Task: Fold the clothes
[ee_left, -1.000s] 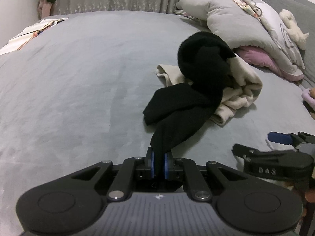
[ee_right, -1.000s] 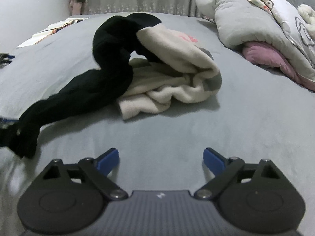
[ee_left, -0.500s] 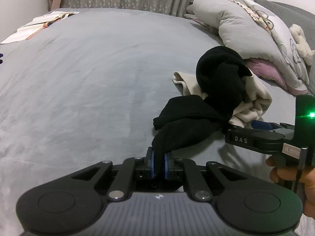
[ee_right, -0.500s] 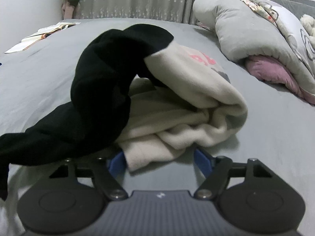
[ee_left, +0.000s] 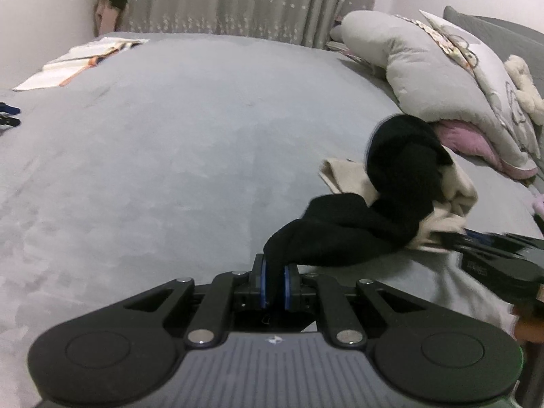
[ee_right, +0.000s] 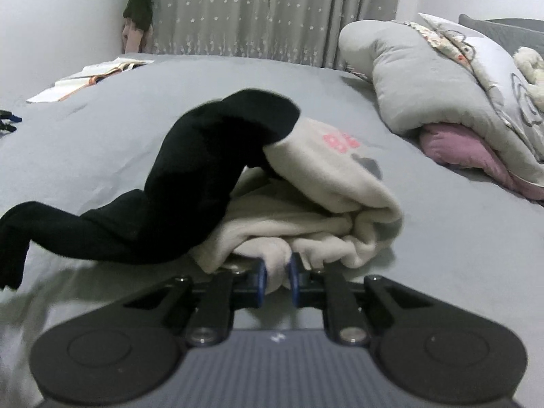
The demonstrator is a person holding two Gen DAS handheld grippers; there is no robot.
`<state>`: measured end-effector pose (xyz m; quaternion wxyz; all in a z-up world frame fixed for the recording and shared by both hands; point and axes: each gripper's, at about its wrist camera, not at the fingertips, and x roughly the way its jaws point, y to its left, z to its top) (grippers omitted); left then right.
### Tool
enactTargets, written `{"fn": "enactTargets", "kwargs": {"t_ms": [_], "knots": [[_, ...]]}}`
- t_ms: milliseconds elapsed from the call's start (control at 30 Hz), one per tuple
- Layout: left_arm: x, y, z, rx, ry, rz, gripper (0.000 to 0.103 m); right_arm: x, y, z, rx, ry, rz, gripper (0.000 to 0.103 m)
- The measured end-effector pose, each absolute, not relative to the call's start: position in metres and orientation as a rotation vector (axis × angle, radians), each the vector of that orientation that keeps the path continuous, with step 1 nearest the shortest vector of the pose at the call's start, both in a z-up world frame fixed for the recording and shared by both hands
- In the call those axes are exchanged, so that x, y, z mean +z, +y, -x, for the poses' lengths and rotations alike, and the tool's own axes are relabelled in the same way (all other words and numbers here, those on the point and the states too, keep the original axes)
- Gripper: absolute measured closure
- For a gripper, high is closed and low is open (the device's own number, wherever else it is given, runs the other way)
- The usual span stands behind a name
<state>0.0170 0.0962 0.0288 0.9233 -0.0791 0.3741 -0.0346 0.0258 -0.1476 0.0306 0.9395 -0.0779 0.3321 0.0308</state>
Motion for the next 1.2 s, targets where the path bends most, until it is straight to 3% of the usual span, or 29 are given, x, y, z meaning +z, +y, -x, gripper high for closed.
{"fn": "enactTargets", "kwargs": {"t_ms": [400, 900, 1200], "knots": [[0.028, 0.104, -0.004, -0.058, 0.757, 0.138, 0.095, 0.072, -0.185, 0.040, 0.116, 0.702, 0.076, 0.091], [0.039, 0.102, 0.013, -0.200, 0.749, 0.218, 0.093, 0.068, -0.145, 0.101, 0.267, 0.753, 0.049, 0.092], [0.046, 0.075, 0.011, -0.362, 0.761, 0.276, 0.080, 0.046, -0.121, 0.090, 0.374, 0.794, 0.038, 0.091]]}}
